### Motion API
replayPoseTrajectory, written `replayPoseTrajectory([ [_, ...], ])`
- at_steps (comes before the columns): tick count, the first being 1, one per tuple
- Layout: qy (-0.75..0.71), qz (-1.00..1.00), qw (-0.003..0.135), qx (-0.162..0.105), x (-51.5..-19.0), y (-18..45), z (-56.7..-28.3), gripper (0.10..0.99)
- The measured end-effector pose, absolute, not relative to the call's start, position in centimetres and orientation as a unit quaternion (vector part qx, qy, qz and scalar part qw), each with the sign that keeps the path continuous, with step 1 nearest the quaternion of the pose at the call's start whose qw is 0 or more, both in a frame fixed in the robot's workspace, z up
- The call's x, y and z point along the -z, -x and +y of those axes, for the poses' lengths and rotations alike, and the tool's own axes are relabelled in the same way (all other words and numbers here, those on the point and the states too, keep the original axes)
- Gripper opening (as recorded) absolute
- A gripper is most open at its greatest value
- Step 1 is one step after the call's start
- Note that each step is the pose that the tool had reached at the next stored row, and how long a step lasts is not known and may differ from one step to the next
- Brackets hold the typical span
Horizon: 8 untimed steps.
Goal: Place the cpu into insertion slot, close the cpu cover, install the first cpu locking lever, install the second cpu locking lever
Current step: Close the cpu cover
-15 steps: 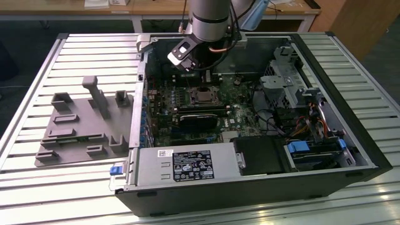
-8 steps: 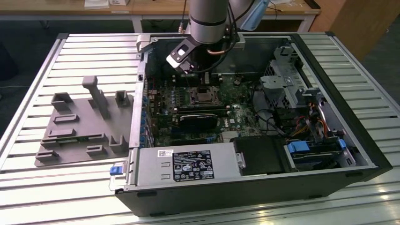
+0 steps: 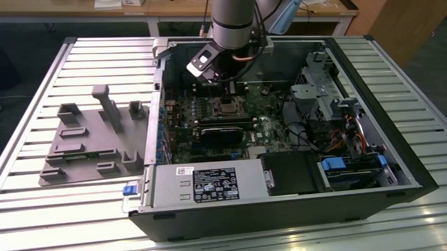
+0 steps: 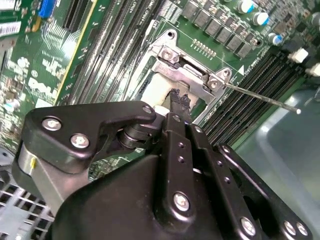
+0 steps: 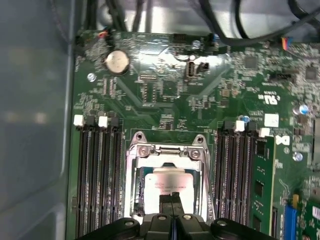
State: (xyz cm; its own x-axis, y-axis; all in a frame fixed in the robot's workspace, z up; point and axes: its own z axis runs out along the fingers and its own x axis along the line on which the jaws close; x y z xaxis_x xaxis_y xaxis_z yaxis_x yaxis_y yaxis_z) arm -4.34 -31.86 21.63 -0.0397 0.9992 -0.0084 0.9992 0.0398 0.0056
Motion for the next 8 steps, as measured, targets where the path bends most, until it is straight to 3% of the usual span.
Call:
replayPoseTrajectory([
  [8, -0.639, 0.769, 0.007, 0.002, -21.59, 4.34, -31.86, 0.102],
])
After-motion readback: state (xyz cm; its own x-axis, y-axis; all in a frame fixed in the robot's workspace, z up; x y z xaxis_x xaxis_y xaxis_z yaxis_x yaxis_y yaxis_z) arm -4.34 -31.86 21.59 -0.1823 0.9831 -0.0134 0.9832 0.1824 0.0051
